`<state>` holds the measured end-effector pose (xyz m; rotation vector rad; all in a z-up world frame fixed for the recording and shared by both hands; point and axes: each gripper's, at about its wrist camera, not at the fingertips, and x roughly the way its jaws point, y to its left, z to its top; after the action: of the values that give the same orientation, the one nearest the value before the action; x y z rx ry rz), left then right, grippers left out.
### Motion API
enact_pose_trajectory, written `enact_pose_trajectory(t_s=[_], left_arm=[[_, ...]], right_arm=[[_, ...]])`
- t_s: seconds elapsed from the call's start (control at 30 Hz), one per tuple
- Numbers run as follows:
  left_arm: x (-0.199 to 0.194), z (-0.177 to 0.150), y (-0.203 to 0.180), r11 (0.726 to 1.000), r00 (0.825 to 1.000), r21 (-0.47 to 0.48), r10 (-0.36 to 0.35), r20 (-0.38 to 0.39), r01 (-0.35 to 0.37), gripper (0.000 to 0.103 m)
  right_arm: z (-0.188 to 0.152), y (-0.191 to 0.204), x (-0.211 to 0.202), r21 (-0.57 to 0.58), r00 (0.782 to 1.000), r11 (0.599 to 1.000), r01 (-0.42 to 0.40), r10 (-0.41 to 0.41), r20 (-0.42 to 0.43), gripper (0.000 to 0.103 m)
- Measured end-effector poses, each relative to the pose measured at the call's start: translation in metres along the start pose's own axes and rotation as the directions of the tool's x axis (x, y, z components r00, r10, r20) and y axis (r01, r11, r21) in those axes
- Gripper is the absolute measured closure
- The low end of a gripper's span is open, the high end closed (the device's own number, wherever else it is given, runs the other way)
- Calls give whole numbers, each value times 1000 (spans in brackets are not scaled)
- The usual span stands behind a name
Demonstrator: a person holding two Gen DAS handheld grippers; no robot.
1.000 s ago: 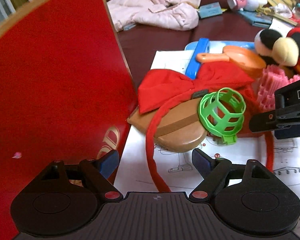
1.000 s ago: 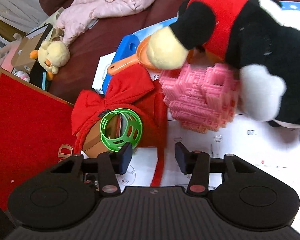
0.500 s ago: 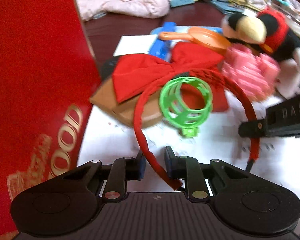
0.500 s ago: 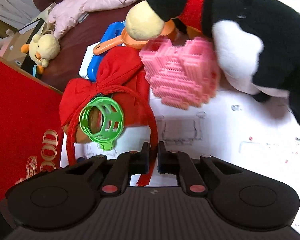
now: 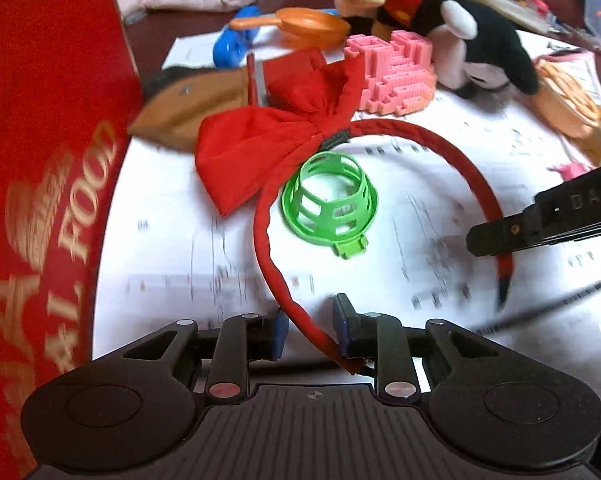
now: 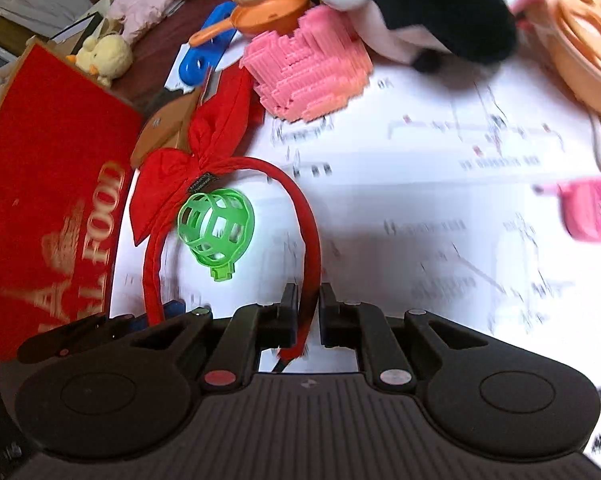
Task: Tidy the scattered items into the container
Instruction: 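Lower the left gripper onto the headband band while the right gripper closes beside it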
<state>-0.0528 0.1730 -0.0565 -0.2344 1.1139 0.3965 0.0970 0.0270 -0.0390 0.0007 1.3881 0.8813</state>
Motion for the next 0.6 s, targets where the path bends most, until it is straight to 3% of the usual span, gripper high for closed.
enact_pose_trajectory(t_s=[0.07,0.23,0.37,0.47,0.6], left_arm=[[-5,-8,4,1000,1000,-23,-21,-7,20,55],[-13,-8,16,998,999,-56,20,25,-19,54],[-14,4,19,997,998,-62,47,52,-44,48],[-2,9,16,997,997,-39,74,20,-74,48],[9,11,16,996,997,-43,75,13,-74,80]], right_arm=[[-7,-6,-5,12,1000,1000,-15,15,-16,87],[-6,-7,-15,5,1000,1000,-3,3,15,76],[5,-2,-22,-10,998,1000,-16,16,58,60],[11,5,-21,-37,996,999,-14,17,82,59],[22,10,-11,-52,996,999,-13,18,85,59]])
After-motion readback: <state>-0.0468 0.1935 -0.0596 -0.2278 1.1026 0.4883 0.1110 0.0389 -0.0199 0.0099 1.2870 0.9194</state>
